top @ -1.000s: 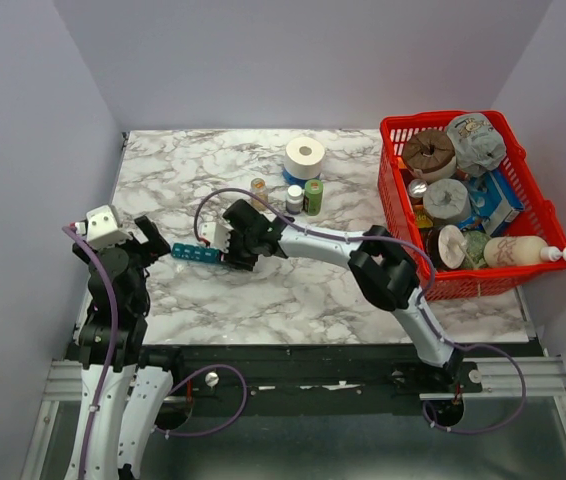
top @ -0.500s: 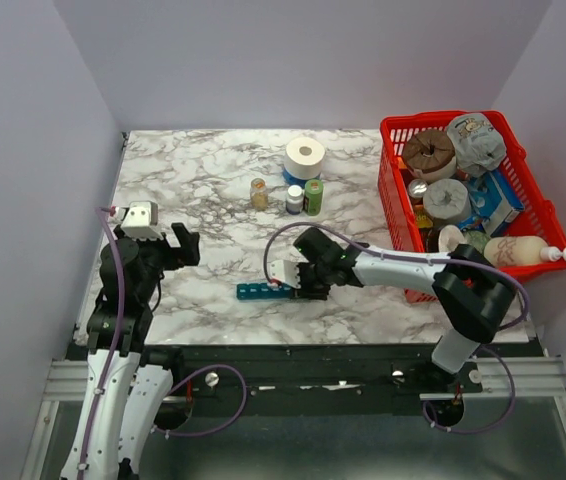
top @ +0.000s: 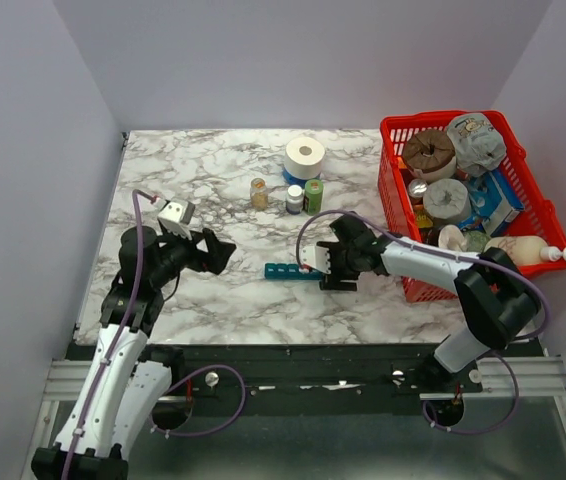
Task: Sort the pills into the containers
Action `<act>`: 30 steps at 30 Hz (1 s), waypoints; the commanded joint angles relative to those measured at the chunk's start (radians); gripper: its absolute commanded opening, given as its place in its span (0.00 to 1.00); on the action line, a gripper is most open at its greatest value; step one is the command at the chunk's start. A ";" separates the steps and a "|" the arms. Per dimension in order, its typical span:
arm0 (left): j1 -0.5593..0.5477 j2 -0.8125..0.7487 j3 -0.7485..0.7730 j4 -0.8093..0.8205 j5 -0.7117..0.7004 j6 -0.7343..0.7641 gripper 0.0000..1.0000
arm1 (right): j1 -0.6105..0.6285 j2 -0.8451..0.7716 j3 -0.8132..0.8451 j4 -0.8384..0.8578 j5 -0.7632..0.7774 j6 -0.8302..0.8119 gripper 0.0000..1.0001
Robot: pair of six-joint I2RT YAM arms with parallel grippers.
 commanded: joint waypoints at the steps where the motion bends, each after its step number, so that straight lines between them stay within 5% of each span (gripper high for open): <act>1: -0.130 0.048 -0.020 0.028 0.003 0.093 0.96 | 0.002 -0.003 0.055 -0.161 -0.134 -0.043 0.81; 10: -0.219 0.071 -0.051 0.077 -0.166 0.224 0.96 | 0.002 0.078 0.220 -0.186 -0.362 0.005 0.82; 30: -0.219 -0.008 -0.105 0.111 -0.307 0.176 0.97 | 0.120 0.262 0.320 -0.089 -0.091 0.143 0.79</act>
